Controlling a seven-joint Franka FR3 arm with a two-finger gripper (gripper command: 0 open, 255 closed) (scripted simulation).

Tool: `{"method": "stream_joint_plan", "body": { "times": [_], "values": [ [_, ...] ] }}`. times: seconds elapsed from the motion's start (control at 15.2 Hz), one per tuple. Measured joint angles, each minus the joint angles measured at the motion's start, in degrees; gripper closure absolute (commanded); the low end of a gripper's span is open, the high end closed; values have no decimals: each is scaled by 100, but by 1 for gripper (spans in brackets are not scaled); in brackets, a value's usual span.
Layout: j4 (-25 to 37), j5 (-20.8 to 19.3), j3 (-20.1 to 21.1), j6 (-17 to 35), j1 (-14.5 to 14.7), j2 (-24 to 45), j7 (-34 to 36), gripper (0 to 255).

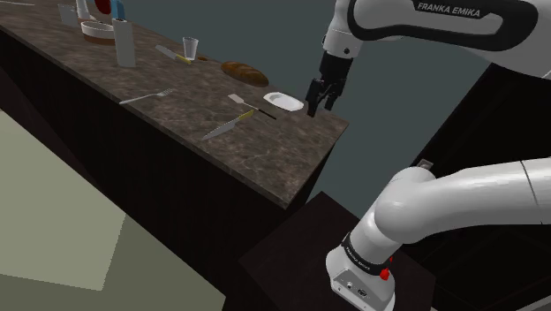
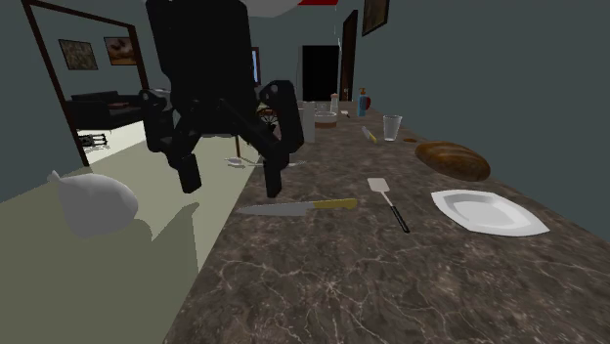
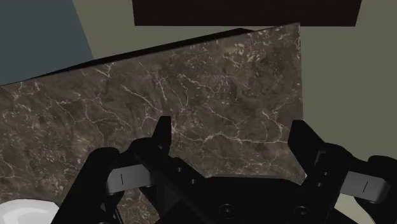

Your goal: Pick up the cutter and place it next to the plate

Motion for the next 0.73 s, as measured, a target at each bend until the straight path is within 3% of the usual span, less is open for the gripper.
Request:
{"method": "stream_joint_plan", "body": {
  "times": [0.2, 0.73],
  "values": [
    [1, 105, 133, 165, -32, 175, 344, 0],
    [367, 541, 818, 1278, -295, 1639, 2525, 0]
  ]
}}
